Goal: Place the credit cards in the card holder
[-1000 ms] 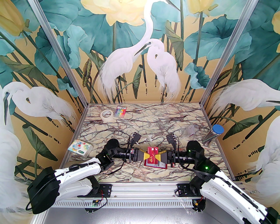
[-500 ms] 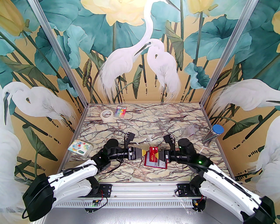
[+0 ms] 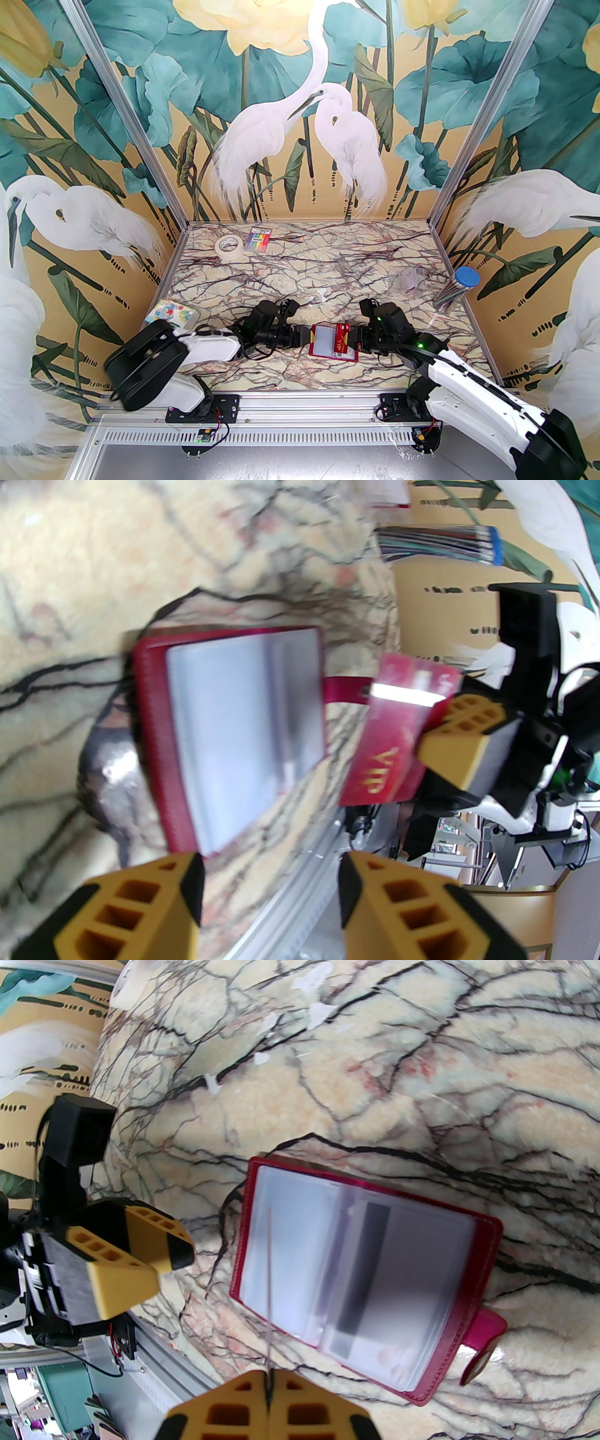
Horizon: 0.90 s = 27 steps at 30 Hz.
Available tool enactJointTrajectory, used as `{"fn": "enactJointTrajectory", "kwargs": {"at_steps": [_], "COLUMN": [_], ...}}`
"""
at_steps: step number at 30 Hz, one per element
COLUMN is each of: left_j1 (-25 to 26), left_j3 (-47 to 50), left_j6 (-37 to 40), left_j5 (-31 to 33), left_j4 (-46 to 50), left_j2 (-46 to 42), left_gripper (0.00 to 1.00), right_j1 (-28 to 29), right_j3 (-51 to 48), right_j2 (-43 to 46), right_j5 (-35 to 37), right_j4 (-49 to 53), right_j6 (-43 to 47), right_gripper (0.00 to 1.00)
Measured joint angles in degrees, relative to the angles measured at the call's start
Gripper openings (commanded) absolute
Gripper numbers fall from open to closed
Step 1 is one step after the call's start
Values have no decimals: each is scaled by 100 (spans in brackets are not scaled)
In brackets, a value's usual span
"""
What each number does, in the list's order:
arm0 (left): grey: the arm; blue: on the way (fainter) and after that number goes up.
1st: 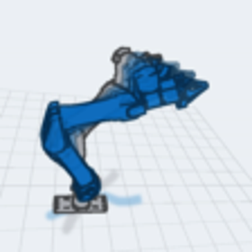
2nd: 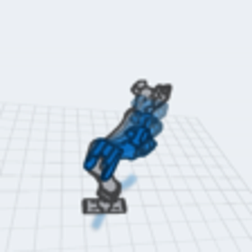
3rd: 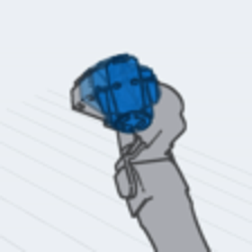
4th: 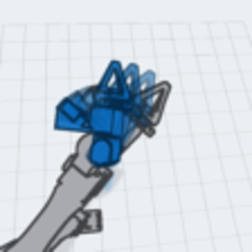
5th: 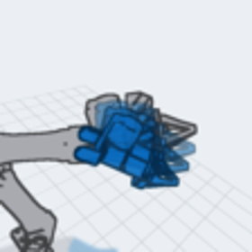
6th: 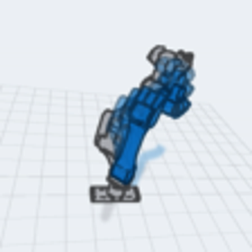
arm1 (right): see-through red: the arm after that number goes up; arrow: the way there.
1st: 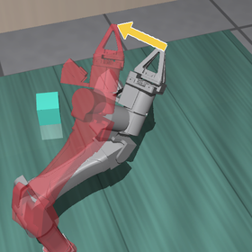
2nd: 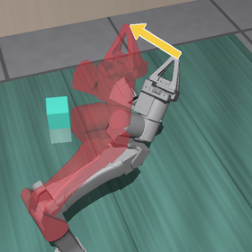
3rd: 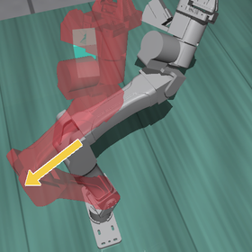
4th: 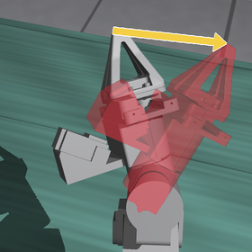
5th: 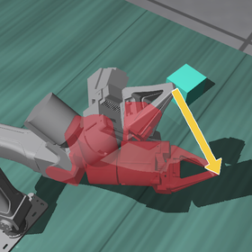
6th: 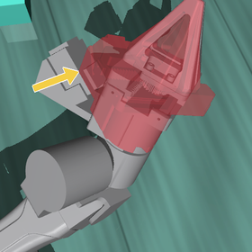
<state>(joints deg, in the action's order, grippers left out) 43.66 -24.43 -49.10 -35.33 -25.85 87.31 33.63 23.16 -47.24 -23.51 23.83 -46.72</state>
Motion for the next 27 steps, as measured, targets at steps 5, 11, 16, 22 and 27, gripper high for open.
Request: {"fn": "enactJointTrajectory", "kwargs": {"at_steps": [5,11,16,22,27], "left_j1": [2,46,111,133,142], "left_j3": [-50,-238,-402,-538,-640], "left_j6": [0,22,44,68,68], "left_j5": [-17,-17,-17,-15,4], "left_j4": [-227,-319,-310,-304,-133], "left_j2": [131,308,584,688,866], "left_gripper": [50,48,48,48,48], "right_j1": [-2,-28,-39,-120,-179], "right_j3": [-85,-105,-181,-282,-299], "right_j2": [-122,-378,-472,-573,-645], "right_j5": [20,20,17,-7,-31], "right_j4": [-59,-219,-396,-588,-750], "right_j6": [-68,-111,-114,-131,-151], "right_gripper": [0,0,0,0,0]}}
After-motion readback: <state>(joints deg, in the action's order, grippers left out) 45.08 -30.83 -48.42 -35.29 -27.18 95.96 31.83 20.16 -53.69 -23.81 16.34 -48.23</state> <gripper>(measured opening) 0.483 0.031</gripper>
